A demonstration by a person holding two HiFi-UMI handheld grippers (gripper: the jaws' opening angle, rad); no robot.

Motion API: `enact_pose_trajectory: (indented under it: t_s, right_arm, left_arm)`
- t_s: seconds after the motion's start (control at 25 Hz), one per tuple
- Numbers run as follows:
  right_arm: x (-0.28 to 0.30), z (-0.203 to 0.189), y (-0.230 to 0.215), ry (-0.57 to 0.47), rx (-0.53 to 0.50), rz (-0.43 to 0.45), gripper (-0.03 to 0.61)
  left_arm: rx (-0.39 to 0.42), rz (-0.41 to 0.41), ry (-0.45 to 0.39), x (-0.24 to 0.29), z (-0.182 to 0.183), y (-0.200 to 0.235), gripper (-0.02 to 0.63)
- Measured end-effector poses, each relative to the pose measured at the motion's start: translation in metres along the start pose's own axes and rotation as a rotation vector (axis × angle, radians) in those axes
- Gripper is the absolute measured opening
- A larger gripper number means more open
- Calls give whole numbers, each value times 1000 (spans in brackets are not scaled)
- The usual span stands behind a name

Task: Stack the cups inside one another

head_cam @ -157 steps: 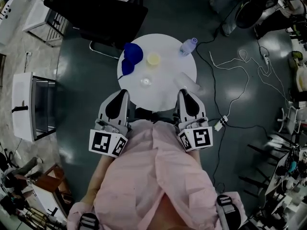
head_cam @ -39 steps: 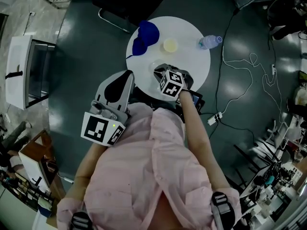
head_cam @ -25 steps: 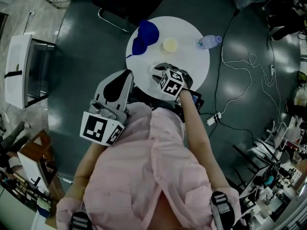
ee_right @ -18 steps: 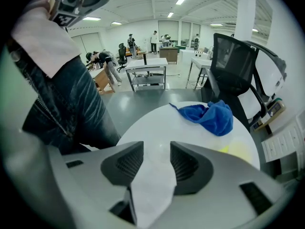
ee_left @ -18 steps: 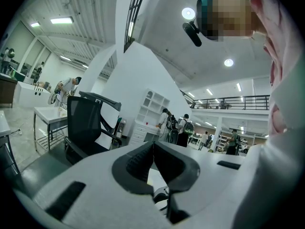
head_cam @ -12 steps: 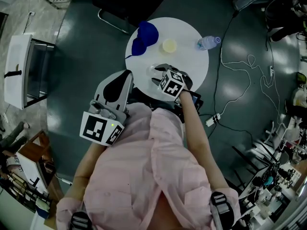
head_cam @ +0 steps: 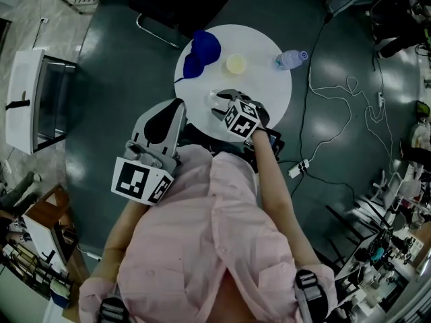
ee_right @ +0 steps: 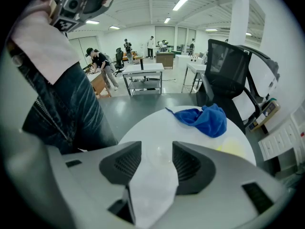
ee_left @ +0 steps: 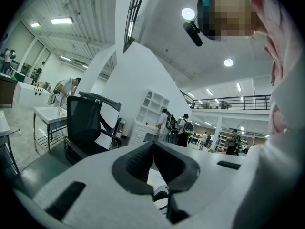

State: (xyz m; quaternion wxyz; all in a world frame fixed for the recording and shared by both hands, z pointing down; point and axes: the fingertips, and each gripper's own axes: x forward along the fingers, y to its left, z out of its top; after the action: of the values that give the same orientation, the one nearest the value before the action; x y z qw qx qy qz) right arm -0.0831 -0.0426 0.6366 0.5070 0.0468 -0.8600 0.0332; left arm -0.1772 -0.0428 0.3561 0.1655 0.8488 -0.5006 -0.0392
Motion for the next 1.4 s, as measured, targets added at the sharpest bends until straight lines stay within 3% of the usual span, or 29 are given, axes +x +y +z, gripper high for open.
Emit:
enact_pose_trajectory:
  t_s: [0.12, 0.44, 0.6, 0.76, 1.08, 1.4]
  right_arm:
    - [-7, 7, -6, -46, 22, -50, 186]
    - [-46, 36, -35, -244, 108, -298, 178]
    - [-77, 47, -45, -377, 216, -434, 67]
    - [-101, 51, -45, -530, 357, -497, 41]
    - [-167, 28, -49, -685, 550, -618, 34]
    - [-255, -3, -35, -783, 557, -775, 34]
  left_arm:
    - [2, -9, 1, 0, 0, -2, 20]
    - [0, -30, 3, 4, -2, -7, 20]
    - [6, -42, 7, 7, -3, -15, 20]
    - [7, -46, 11, 10, -4, -20, 20]
    - [7, -79, 26, 23, -12, -41, 20]
    - [16, -141, 43, 44, -23, -81, 20]
